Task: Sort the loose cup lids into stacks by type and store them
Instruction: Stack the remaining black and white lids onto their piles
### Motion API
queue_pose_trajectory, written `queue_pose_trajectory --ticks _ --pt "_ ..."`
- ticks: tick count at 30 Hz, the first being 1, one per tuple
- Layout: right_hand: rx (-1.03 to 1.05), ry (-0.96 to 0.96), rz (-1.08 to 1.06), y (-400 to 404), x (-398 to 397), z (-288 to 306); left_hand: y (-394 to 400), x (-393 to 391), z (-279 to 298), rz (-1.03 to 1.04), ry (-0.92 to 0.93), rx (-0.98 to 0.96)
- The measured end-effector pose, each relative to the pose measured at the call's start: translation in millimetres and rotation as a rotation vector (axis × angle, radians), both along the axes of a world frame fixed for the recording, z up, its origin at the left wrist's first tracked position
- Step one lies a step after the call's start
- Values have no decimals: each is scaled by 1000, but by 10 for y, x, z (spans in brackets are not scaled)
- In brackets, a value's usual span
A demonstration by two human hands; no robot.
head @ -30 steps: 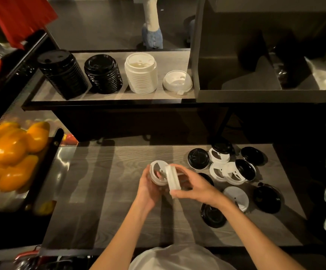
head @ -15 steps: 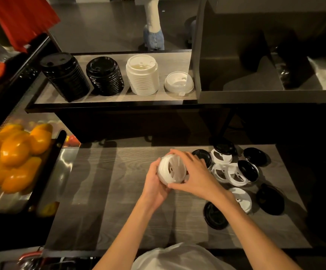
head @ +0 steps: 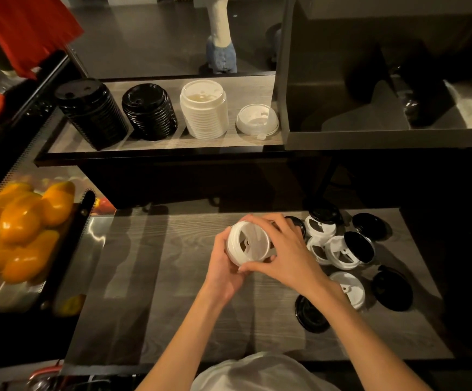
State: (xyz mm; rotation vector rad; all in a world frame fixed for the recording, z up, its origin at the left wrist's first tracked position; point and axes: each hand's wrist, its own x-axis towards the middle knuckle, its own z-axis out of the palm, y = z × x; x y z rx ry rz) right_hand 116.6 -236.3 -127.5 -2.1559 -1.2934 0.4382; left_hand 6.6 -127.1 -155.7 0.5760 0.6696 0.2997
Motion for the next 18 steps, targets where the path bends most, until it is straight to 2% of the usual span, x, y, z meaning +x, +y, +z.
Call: queue_pose_trajectory --ticks 8,12,18 --pt "-21 30 54 3 59 10 3 -29 37 -8 8 49" --pt "39 -12 -14 11 -3 50 18 -28 81 -21 -15 95" --pt "-13 -57 -51 54 -63 58 -13 -11 126 6 -27 96"
